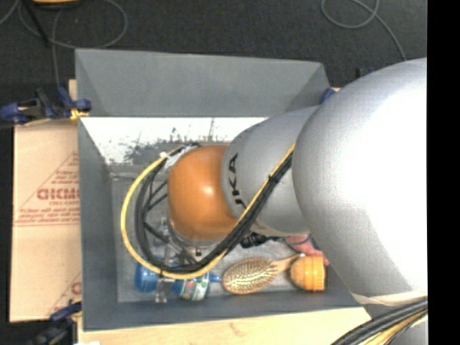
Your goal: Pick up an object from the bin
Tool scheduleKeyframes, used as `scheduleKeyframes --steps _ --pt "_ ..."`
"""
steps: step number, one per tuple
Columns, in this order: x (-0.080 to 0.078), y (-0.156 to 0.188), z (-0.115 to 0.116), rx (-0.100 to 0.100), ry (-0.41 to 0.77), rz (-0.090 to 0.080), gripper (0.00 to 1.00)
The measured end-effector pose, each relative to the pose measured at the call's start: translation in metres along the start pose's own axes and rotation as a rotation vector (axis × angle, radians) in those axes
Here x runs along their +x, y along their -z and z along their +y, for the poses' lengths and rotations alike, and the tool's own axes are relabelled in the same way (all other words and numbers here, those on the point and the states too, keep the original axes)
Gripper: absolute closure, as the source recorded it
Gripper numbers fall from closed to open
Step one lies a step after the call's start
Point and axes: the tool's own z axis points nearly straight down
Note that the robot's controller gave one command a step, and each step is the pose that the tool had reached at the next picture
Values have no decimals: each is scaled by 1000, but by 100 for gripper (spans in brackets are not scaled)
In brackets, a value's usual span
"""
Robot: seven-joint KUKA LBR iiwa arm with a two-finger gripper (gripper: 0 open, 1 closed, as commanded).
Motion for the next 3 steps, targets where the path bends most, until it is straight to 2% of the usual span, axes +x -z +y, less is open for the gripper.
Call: scheduleKeyframes --steps 1,2,3 --pt "-11 -19 -16 2 303 2 100" --pt "-11 -19 -16 2 302 2 100" --pt "-17 145 -22 2 366 1 100"
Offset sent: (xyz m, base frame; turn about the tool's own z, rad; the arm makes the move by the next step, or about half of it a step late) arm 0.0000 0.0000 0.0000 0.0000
